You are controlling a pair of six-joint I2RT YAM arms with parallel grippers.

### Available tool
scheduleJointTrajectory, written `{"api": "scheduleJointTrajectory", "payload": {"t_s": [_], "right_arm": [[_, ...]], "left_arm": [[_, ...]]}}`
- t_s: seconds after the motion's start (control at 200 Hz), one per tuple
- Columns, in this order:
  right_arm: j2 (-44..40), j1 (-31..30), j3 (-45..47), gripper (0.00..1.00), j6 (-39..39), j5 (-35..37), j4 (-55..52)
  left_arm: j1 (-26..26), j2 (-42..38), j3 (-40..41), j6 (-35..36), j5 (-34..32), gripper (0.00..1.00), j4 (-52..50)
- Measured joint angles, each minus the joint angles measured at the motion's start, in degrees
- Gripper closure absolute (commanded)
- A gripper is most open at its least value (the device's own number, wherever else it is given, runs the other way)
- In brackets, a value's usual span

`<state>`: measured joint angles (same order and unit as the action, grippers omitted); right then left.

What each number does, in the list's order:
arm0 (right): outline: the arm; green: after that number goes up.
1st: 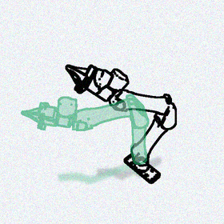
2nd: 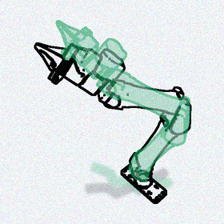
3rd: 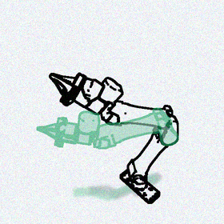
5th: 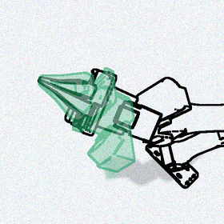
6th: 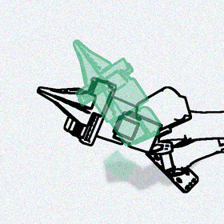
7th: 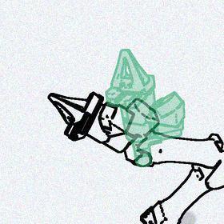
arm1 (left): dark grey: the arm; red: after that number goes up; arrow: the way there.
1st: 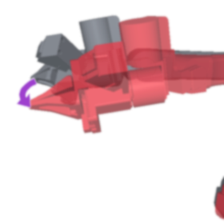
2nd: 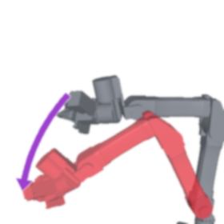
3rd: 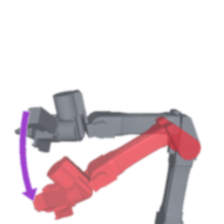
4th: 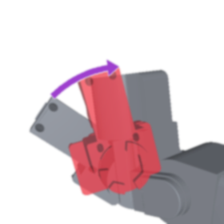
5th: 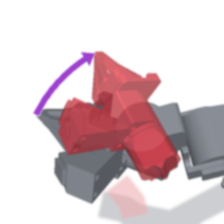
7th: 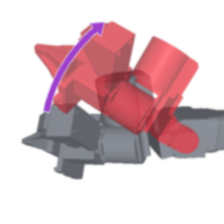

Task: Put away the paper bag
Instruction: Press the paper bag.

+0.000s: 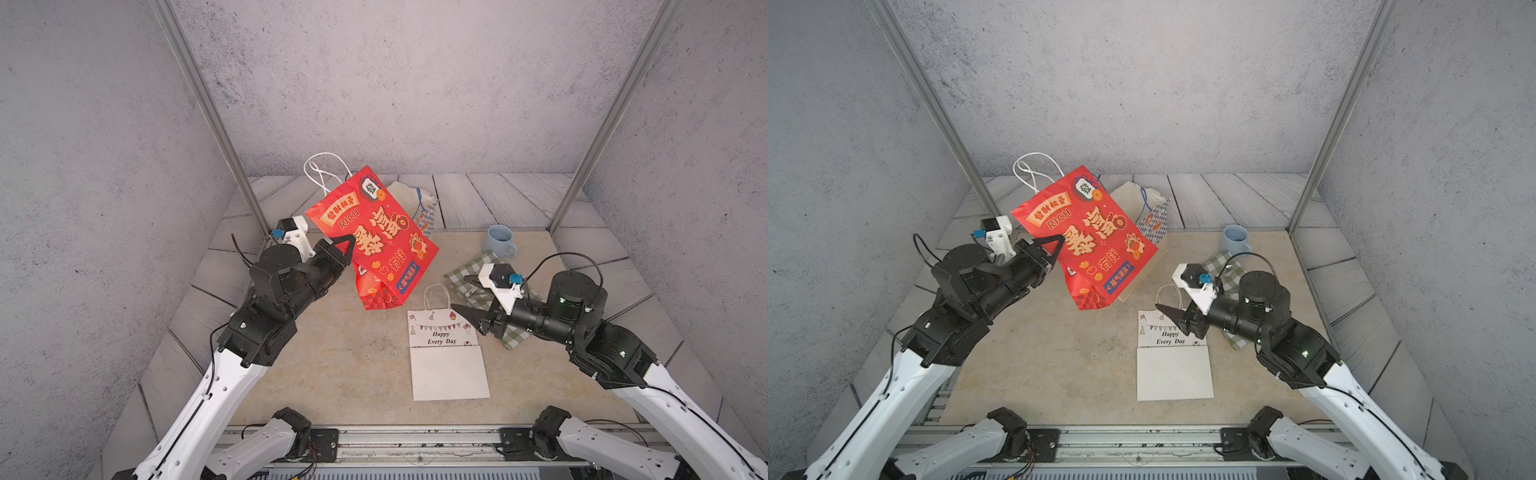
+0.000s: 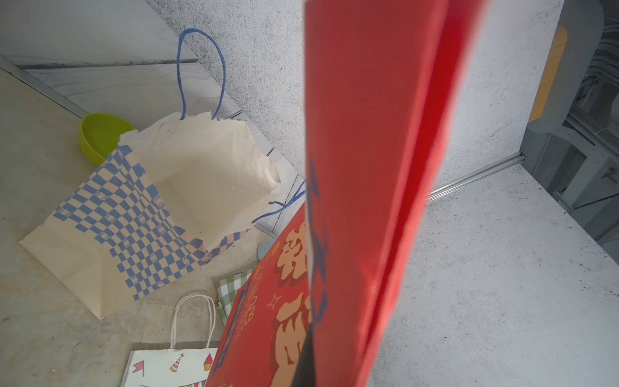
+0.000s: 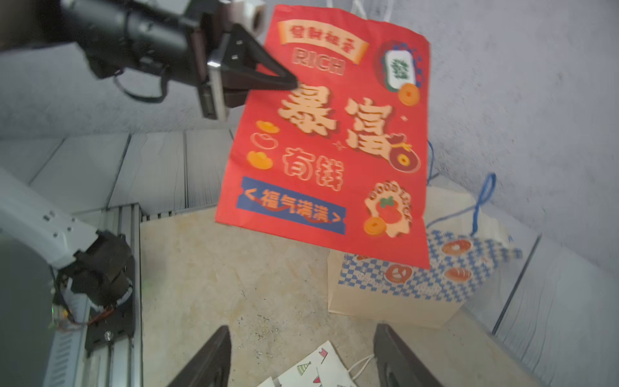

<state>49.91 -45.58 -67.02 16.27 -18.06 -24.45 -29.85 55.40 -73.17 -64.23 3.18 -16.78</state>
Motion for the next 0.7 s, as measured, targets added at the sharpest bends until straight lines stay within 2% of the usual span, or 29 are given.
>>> {"api": "scheduleJointTrajectory", "payload": {"t_s": [0.145, 0.335, 0.701], "right_arm": [[5.0, -7.0, -1.9, 0.3, 15.0, -0.5, 1.1], [12.4, -9.7, -4.9, 0.31, 28.9, -0.3, 1.5], [15.4, -10.6, -5.9, 0.39, 38.1, 2.4, 5.7]], "left_arm": [[0.0, 1.4, -1.8, -0.7, 1.4, 1.0, -1.1], [0.0, 2.8, -3.3, -0.7, 4.3, 1.0, -3.1], [0.0, 3.3, -4.0, -0.7, 7.8, 1.0, -4.6]]}}
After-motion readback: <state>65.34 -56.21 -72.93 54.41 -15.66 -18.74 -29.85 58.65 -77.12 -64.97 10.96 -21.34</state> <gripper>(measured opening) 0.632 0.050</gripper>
